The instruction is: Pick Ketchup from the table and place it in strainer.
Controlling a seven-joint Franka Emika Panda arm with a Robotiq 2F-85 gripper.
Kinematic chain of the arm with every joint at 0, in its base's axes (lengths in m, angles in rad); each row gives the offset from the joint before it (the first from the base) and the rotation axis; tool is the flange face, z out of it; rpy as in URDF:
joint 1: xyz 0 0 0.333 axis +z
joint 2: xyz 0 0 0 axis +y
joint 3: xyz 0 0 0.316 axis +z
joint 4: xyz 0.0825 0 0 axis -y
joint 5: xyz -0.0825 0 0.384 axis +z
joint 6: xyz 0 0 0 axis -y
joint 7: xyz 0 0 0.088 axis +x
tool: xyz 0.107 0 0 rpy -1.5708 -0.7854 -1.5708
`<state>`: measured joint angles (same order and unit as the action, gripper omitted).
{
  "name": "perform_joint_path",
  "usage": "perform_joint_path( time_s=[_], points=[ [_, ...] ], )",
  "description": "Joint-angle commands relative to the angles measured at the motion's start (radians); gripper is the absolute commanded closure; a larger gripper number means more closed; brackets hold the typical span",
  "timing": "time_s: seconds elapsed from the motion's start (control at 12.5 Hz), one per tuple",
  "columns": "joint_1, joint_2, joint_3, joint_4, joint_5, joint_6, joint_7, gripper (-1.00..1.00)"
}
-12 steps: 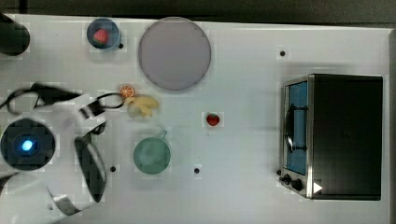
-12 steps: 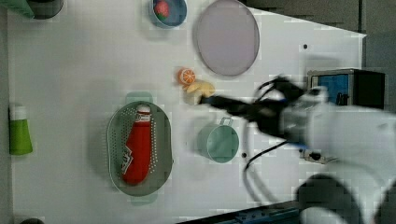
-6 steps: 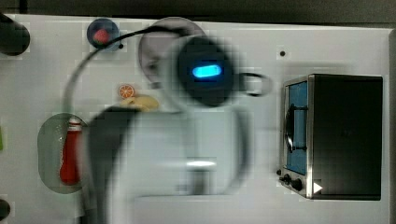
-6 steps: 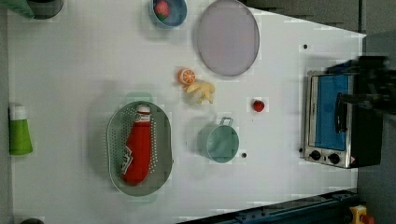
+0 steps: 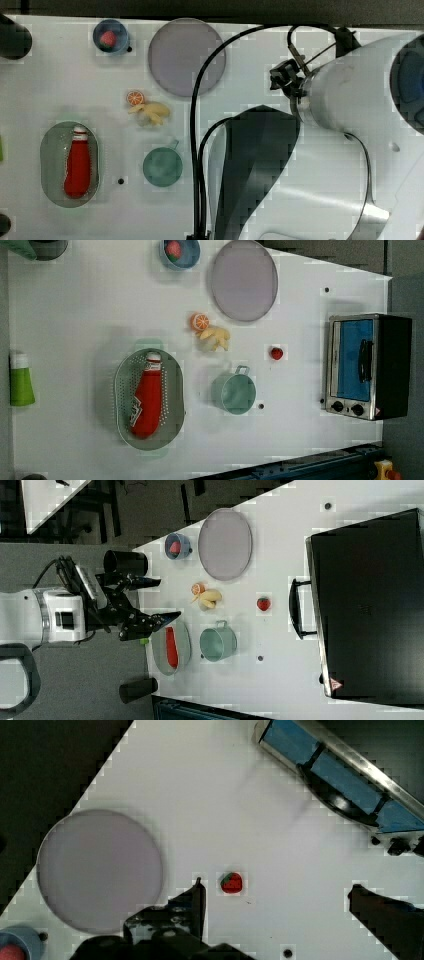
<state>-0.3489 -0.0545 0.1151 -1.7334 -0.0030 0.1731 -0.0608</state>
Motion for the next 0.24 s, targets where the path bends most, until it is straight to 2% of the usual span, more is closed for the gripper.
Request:
perform_joint_path(
  time_s=[0.08, 0.24],
  points=[
    [0.073, -0.009, 0.090, -0.004, -0.018, -0.023, 0.124, -1.00],
    [0.077, -0.009, 0.098, -0.004, -0.017, -0.043, 0.123, -1.00]
  ],
)
